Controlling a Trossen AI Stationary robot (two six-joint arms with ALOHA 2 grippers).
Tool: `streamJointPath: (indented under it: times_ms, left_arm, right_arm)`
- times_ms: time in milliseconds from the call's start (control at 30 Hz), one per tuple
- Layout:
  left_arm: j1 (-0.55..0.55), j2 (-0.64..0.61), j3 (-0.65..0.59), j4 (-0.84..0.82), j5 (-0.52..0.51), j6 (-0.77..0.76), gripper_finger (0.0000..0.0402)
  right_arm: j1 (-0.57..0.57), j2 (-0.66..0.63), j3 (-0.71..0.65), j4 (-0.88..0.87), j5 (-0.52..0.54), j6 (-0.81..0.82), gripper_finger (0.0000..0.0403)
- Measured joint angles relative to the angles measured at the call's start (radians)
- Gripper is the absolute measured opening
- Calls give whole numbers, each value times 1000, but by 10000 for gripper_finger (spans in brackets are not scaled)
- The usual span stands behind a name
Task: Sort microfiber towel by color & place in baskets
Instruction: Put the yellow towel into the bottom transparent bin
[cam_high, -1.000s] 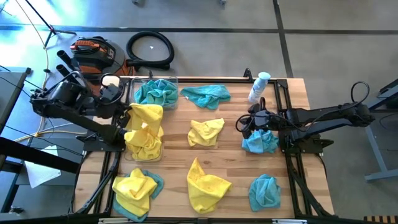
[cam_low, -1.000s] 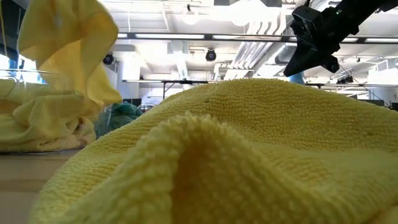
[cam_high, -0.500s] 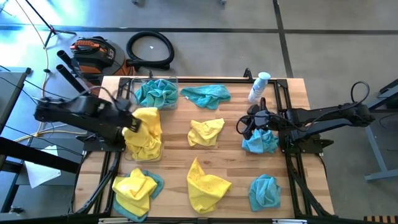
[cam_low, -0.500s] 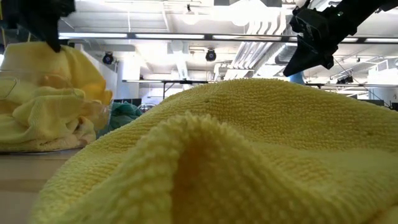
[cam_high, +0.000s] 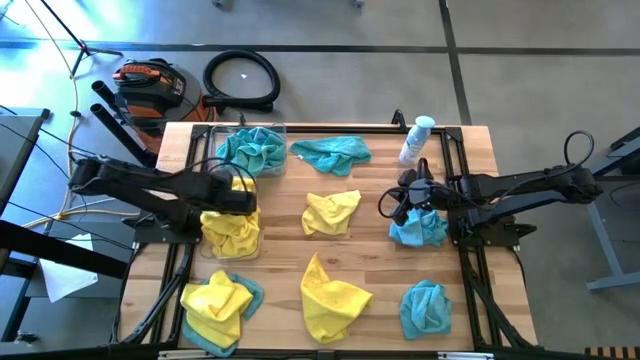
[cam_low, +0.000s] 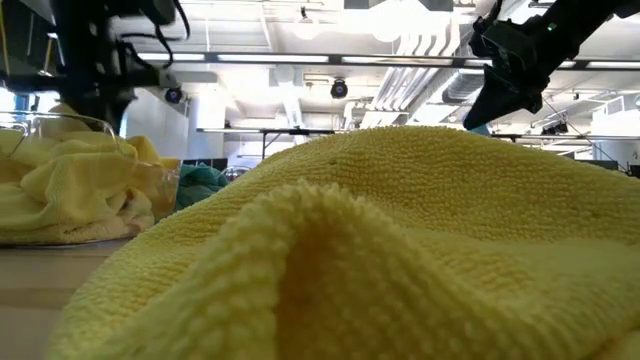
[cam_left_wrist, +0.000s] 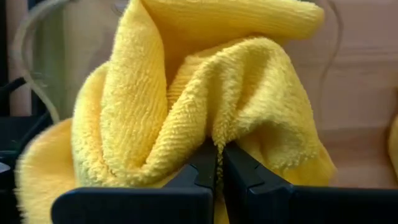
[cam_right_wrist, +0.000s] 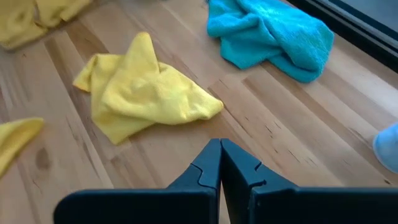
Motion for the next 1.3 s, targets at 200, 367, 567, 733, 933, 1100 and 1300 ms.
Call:
streamJointPath:
  times_ms: [200, 367, 567, 733, 933, 1100, 1300]
  left_arm:
    - [44, 105, -48, 80, -7, 24, 1]
    - [100, 165, -110, 217, 51, 126, 1]
    - [154, 218, -136, 273, 76, 192, 1]
    - [168, 240, -137, 282, 75, 265, 1]
    - [168, 242, -137, 297, 73, 270, 35]
    - [168, 217, -137, 293, 74, 288, 81]
    - [165, 147, -84, 211, 83, 306, 101]
  right_arm:
    - [0, 0, 0, -40, 0, 28, 4]
    - [0, 0, 0, -40, 0, 35, 4]
    - [1, 0, 0, -39, 0, 29, 4]
    - [1, 0, 0, -39, -1, 35, 4]
    - [1, 0, 0, -39, -1, 38, 4]
    - [1, 0, 0, -38, -1, 38, 4]
    - [1, 0, 0, -37, -1, 45, 4]
